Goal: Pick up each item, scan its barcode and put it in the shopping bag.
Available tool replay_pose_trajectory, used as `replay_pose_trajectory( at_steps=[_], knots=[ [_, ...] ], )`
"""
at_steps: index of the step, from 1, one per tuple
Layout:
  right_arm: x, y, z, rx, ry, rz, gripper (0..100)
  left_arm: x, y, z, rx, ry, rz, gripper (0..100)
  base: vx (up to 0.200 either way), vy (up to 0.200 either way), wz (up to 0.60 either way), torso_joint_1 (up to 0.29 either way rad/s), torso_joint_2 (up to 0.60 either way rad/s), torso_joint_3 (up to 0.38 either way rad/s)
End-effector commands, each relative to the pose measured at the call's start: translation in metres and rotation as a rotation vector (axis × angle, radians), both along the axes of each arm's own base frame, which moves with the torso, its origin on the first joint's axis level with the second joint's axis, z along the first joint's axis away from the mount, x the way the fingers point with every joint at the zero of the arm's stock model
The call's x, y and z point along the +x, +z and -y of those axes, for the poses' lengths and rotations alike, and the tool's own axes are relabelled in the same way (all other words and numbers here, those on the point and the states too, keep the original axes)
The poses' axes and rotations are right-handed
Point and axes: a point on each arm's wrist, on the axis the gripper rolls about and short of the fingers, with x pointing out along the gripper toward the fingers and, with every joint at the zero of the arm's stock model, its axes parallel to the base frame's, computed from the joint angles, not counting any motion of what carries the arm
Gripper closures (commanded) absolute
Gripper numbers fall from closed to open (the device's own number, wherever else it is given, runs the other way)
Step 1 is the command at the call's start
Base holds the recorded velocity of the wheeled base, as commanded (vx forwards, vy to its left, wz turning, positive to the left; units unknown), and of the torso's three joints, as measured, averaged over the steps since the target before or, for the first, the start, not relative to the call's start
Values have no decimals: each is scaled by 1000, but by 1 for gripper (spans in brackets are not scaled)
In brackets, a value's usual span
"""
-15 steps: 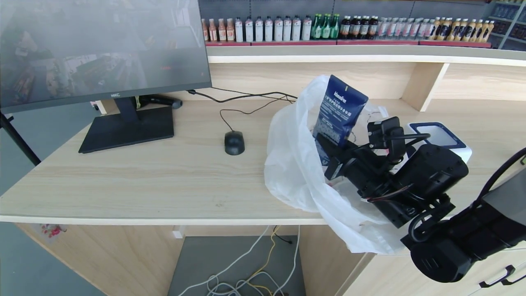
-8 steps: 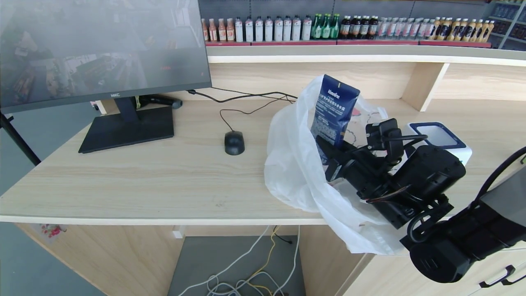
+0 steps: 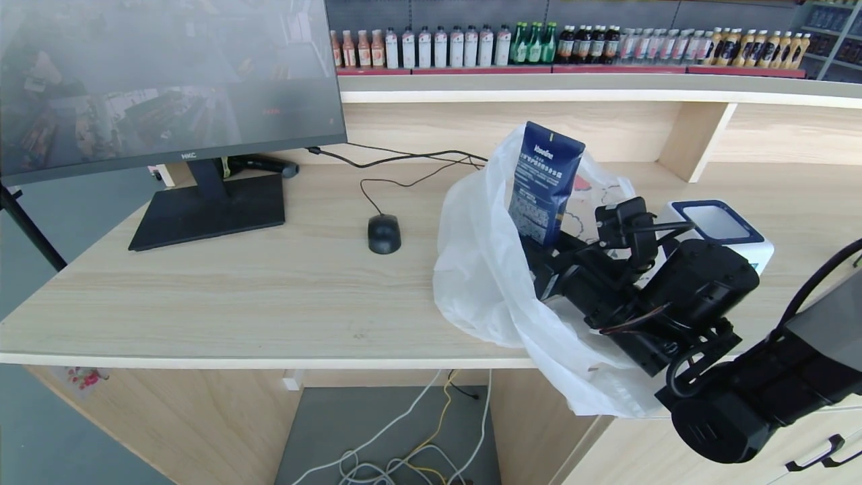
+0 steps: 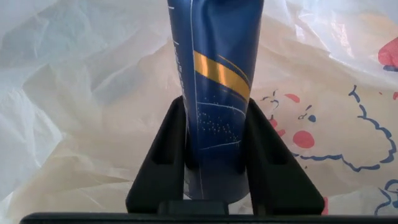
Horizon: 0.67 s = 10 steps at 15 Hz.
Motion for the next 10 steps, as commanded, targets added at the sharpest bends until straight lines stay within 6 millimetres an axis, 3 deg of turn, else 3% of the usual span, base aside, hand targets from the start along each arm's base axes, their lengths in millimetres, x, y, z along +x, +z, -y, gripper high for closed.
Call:
replay_pose_trajectory(
  at_steps=[1, 6, 10],
  knots=[
    [-1, 3, 1, 8, -1, 15, 0, 0, 0, 0, 0, -1, 0, 0, 0, 0, 0, 0, 0, 0],
    [-9, 14, 8, 18, -9, 34, 0, 0, 0, 0, 0, 1, 0, 0, 0, 0, 0, 0, 0, 0],
    [-30, 32, 16, 36, 1, 73, 0, 0, 0, 0, 0, 1, 0, 0, 0, 0, 0, 0, 0, 0]
  ],
)
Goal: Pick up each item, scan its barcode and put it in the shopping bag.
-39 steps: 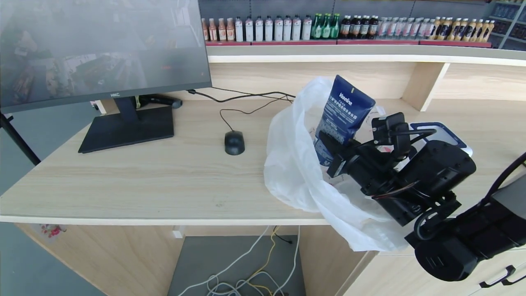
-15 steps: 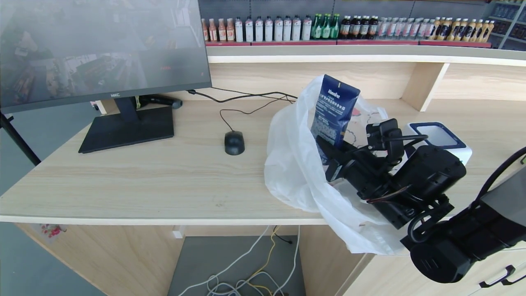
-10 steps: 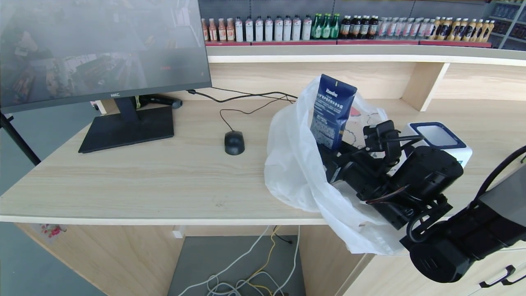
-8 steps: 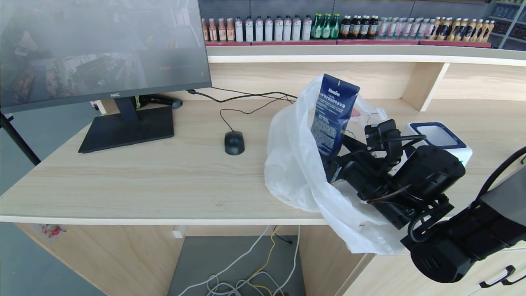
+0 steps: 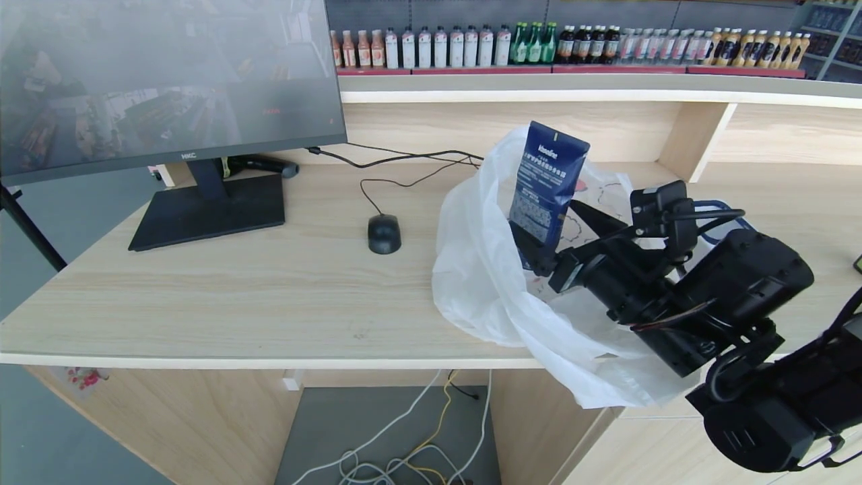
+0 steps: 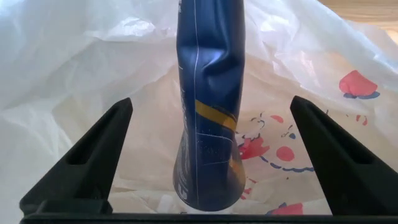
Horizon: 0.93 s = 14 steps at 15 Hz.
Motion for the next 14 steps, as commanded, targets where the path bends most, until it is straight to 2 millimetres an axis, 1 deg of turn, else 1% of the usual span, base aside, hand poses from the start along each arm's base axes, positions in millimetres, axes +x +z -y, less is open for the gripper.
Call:
replay_pose_trajectory(
  at_steps=[1, 3, 5, 6, 9, 12, 14],
  knots=[
    [-16, 14, 6, 16, 7, 32, 0, 0, 0, 0, 0, 0, 0, 0, 0, 0, 0, 0, 0, 0],
    [-25, 21, 10, 24, 9, 49, 0, 0, 0, 0, 0, 0, 0, 0, 0, 0, 0, 0, 0, 0],
    [-39, 23, 12, 21, 30, 50, 0, 0, 0, 0, 0, 0, 0, 0, 0, 0, 0, 0, 0, 0],
    [-43, 24, 13, 23, 31, 51, 0, 0, 0, 0, 0, -2, 0, 0, 0, 0, 0, 0, 0, 0],
    [-58, 29, 21, 25, 35, 62, 0, 0, 0, 0, 0, 0, 0, 0, 0, 0, 0, 0, 0, 0],
    [-70, 31, 28, 26, 36, 67, 0, 0, 0, 0, 3, -2, 0, 0, 0, 0, 0, 0, 0, 0],
    [-74, 31, 30, 26, 36, 67, 0, 0, 0, 0, 3, -2, 0, 0, 0, 0, 0, 0, 0, 0]
  ],
)
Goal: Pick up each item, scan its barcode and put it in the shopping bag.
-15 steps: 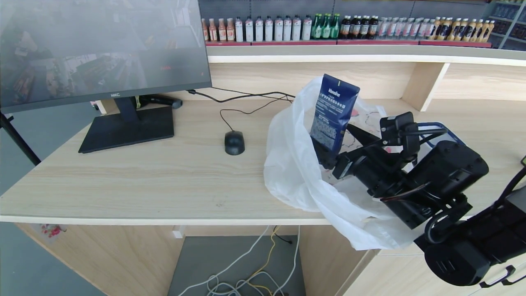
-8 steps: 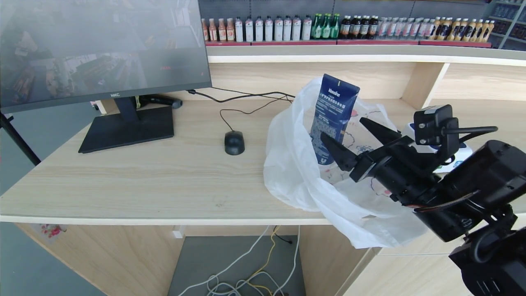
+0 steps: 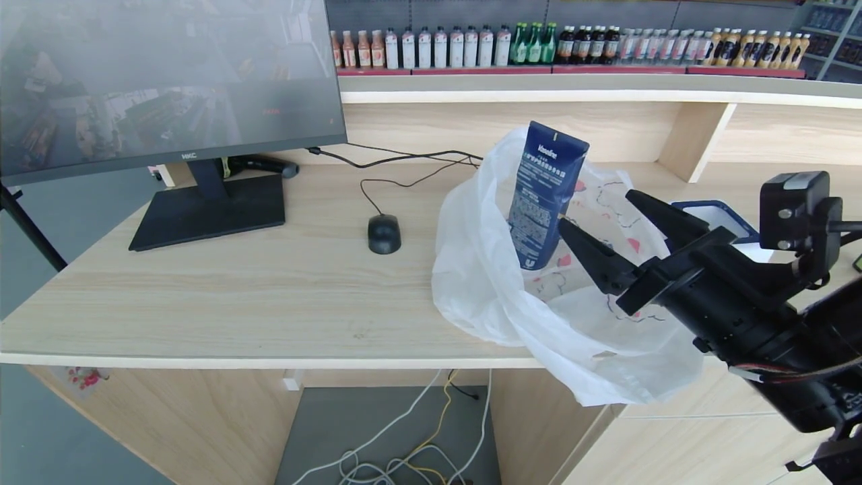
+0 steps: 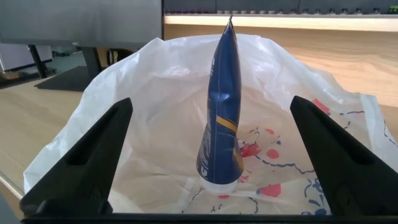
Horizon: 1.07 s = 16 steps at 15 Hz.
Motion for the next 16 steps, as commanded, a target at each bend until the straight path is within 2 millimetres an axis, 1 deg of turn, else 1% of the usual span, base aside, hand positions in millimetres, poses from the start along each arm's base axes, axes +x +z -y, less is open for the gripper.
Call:
replay_pose_trajectory(
  at_steps=[1, 4, 10, 13, 16],
  knots=[
    [-6, 5, 3, 11, 1, 18, 0, 0, 0, 0, 0, 0, 0, 0, 0, 0, 0, 0, 0, 0],
    [-7, 4, 5, 8, 0, 13, 0, 0, 0, 0, -3, 0, 0, 0, -200, 0, 0, 9, 2, -1],
    [-7, 3, 4, 7, 0, 11, 0, 0, 0, 0, -3, 1, 0, 0, 0, 0, 0, 0, 0, 0],
    [-10, 3, 6, 6, 0, 10, 0, 0, 0, 0, -6, 1, 0, 0, 0, 0, 0, 0, 0, 0],
    [-14, 2, 9, 2, -1, 7, 0, 0, 0, 0, -6, 1, 0, 0, -200, 0, 0, 6, -4, 2]
  ],
)
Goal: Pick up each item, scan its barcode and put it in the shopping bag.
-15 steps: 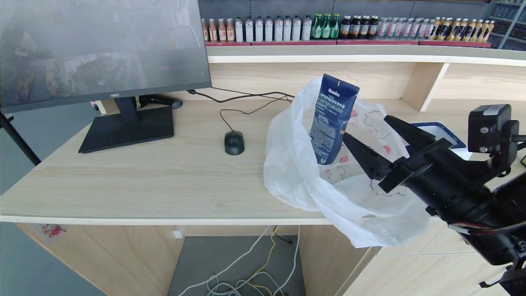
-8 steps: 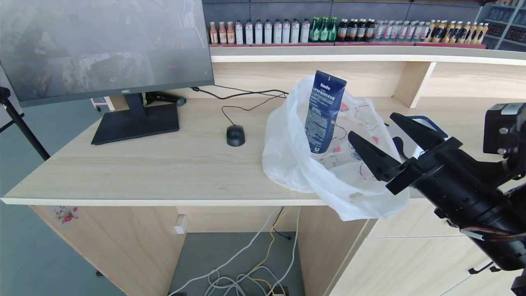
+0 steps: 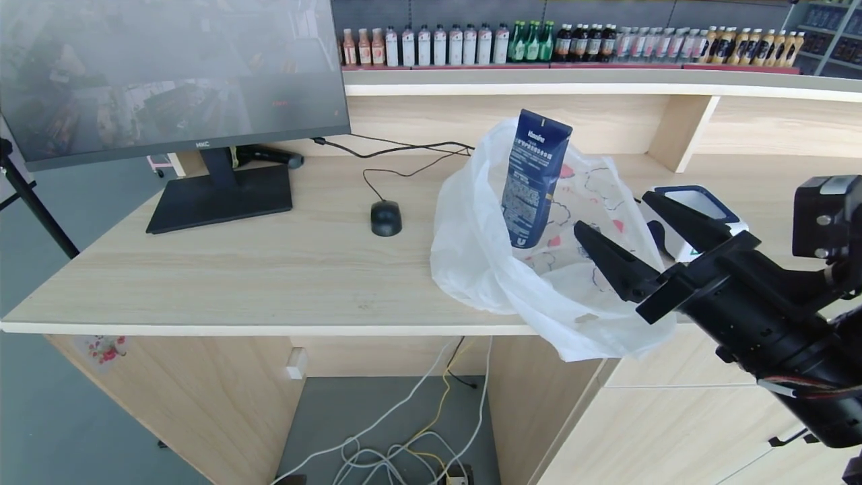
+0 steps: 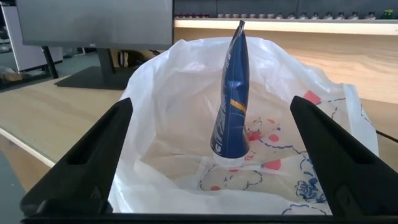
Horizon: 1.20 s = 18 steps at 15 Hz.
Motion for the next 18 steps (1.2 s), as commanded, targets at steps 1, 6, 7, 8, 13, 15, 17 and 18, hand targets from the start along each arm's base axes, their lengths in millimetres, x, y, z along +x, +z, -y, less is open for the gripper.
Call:
replay_pose_trajectory(
  at_steps=[1, 6, 7, 8, 13, 15, 17, 18],
  knots=[
    [-2, 1, 1, 2, 1, 5, 0, 0, 0, 0, 0, 0, 0, 0, 0, 0, 0, 0, 0, 0],
    [-3, 1, 2, 2, -2, 4, 0, 0, 0, 0, 0, 0, 0, 0, 0, -40, 0, 4, 2, 0],
    [-3, 0, 2, 1, -2, 3, 0, 0, 0, 0, 0, 0, 0, 0, 0, -200, 0, 7, 2, 2],
    [-3, -1, 2, -1, -2, -1, 0, 0, 0, 0, 0, 0, 0, 0, 0, -200, 0, -2, -7, 12],
    [3, -5, 7, -11, -34, -18, 0, 0, 0, 0, -3, 0, 0, 0, 0, -200, 0, -3, 4, -1],
    [5, -6, 10, -13, -51, -22, 0, 0, 0, 0, -3, 0, 0, 0, 0, -200, 0, 10, 7, 2],
    [6, -7, 10, -15, -53, -26, 0, 0, 0, 0, -3, 0, 0, 0, 0, -200, 0, -2, 2, 0],
    [5, -9, 11, -18, -53, -32, 0, 0, 0, 0, -3, 0, 0, 0, 0, -200, 0, 2, 12, -2]
  ],
)
